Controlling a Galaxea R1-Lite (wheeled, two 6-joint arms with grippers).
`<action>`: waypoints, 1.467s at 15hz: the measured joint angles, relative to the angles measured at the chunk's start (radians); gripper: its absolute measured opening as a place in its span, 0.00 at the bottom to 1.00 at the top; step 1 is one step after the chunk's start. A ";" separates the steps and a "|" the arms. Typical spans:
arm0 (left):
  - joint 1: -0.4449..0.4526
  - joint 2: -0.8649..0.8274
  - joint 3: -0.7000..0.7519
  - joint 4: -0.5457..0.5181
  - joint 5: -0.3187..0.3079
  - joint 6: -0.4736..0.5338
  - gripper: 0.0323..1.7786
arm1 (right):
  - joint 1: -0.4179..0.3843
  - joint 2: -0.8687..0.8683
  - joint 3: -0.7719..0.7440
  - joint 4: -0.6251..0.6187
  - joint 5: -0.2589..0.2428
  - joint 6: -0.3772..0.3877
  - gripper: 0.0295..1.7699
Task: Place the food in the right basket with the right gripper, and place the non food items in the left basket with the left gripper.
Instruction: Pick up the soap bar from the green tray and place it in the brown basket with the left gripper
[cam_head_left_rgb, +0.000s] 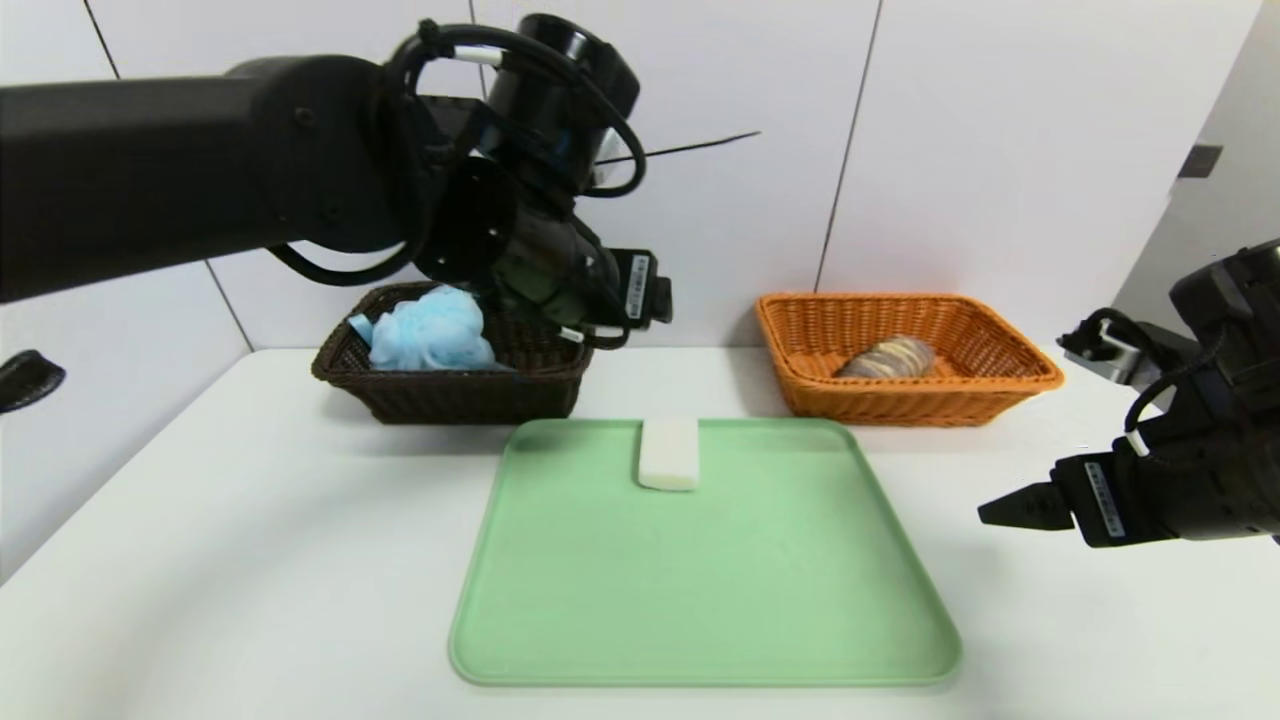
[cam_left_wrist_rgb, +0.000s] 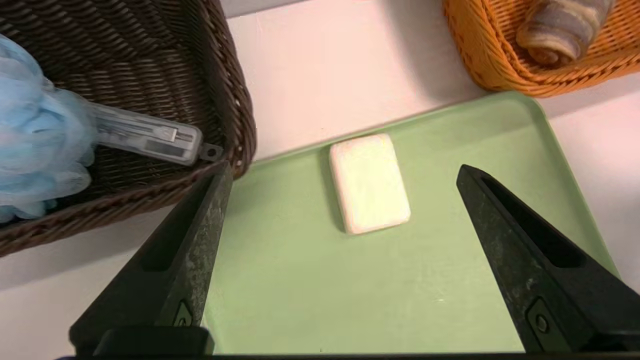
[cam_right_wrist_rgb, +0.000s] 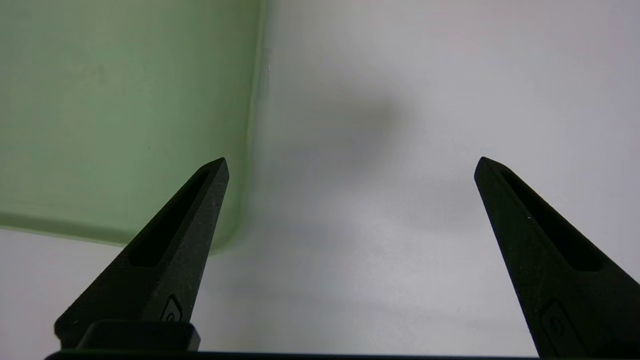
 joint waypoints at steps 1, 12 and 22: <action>-0.016 0.020 0.000 -0.003 0.010 -0.011 0.90 | -0.001 -0.008 0.008 0.000 0.000 0.000 0.96; -0.072 0.167 -0.006 0.060 0.012 -0.081 0.94 | 0.000 -0.034 0.019 0.011 -0.009 0.041 0.96; -0.070 0.244 -0.018 -0.022 -0.003 -0.076 0.95 | -0.003 -0.037 0.047 0.011 -0.009 0.040 0.96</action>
